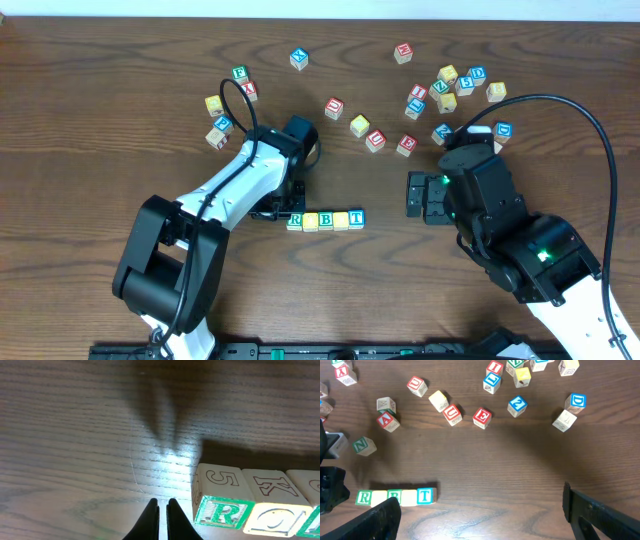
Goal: Spell out ROBOT
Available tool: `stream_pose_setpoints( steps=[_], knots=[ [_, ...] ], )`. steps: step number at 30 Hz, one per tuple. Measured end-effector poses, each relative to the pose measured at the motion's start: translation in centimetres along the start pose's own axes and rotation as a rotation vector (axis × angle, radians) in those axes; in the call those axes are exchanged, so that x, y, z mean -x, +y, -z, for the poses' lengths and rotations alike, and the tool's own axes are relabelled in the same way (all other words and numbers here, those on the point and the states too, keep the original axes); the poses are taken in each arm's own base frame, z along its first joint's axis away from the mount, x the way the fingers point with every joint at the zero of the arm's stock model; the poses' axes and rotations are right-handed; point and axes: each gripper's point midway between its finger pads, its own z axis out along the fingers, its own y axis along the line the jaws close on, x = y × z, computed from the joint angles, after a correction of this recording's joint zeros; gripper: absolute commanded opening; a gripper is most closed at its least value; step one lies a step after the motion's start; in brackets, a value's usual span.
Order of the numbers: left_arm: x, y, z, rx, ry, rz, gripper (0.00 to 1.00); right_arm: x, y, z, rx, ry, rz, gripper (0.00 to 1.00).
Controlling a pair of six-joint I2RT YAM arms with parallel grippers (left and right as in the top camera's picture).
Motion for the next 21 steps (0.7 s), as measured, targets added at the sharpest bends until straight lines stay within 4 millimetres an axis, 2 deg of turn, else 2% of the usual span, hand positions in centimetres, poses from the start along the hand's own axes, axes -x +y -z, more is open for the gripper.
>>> stream_pose_setpoints(
  steps=[9, 21],
  knots=[
    [-0.02, 0.24, -0.8, 0.009, -0.01, 0.0, 0.07, 0.0, 0.0, 0.0, 0.0, 0.0, 0.0, 0.99],
    [-0.24, -0.12, -0.84, -0.012, 0.002, 0.0, 0.08, 0.0, 0.0, 0.0, 0.0, 0.0, 0.0, 0.99]
  ],
)
